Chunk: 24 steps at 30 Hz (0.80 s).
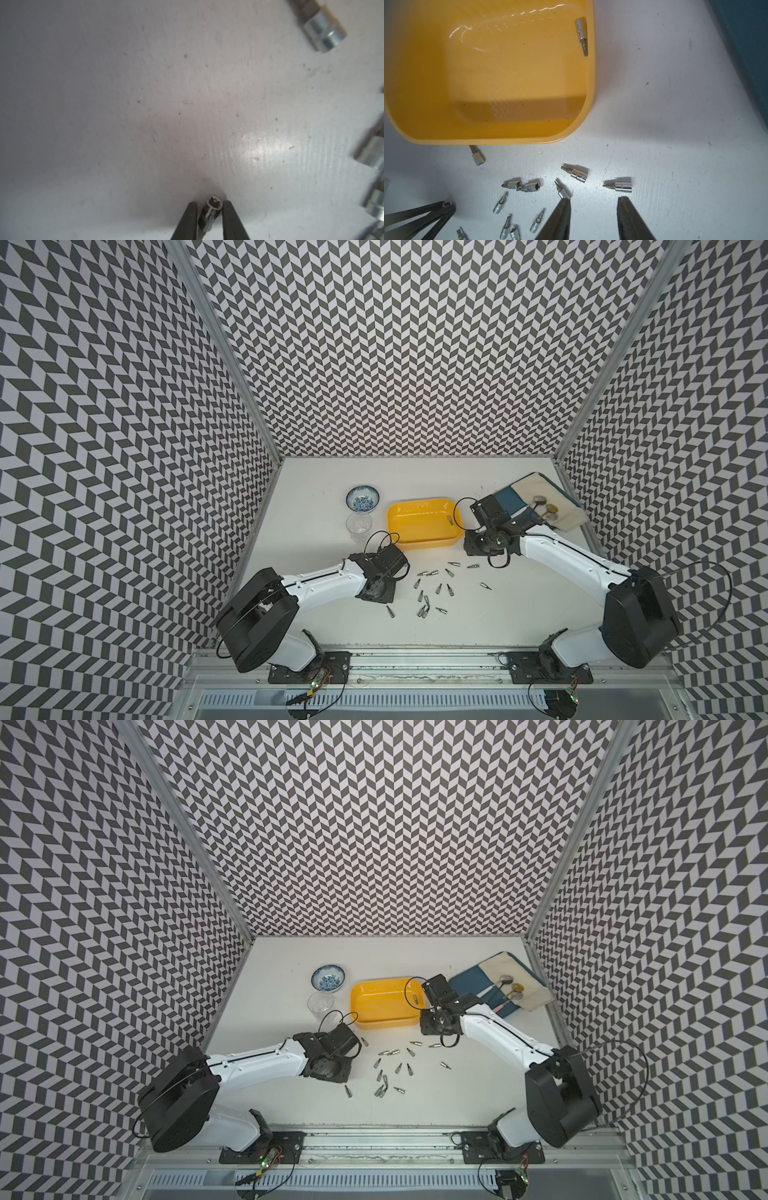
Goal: Put the bit on the desktop into the storage box
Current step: Pick up the screwdriver bit from the center of the board.
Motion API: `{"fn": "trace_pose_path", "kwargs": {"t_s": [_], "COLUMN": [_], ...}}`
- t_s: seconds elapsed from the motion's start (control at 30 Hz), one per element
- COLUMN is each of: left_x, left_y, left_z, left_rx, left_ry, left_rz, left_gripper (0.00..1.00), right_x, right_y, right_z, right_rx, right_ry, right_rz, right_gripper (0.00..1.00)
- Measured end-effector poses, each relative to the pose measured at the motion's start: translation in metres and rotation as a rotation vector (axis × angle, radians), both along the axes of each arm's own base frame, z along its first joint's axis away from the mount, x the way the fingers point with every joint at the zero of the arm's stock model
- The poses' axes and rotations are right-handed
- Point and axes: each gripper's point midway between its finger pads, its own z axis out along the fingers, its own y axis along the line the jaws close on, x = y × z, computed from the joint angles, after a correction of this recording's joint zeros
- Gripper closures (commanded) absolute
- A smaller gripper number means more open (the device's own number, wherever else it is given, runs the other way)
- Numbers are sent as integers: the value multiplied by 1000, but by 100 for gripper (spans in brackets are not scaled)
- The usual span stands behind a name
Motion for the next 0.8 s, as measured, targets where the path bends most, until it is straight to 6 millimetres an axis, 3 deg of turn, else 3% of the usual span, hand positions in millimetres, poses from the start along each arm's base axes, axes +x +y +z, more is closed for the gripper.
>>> {"fn": "trace_pose_path", "kwargs": {"t_s": [0.2, 0.47, 0.57, 0.67, 0.8], "left_x": [2, 4, 4, 11, 31], "left_y": [-2, -6, -11, -22, -47], "left_z": [0, 1, 5, 21, 59], "left_rx": [-6, -17, -27, -57, -124], "left_ry": [-7, -5, 9, -2, -59], "left_rz": [-4, -6, -12, -24, -44], "left_gripper": [100, 100, 100, 100, 100], "right_x": [-4, -18, -26, -34, -44], "right_y": [-2, -11, -15, -19, -26], "right_z": [-1, -14, -18, -25, -38], "right_rx": [1, -12, -12, -20, -40], "right_ry": [0, 32, 40, 57, 90], "right_rz": [-2, -15, -23, -29, -36], "right_gripper": [56, 38, 37, 37, 37]}}
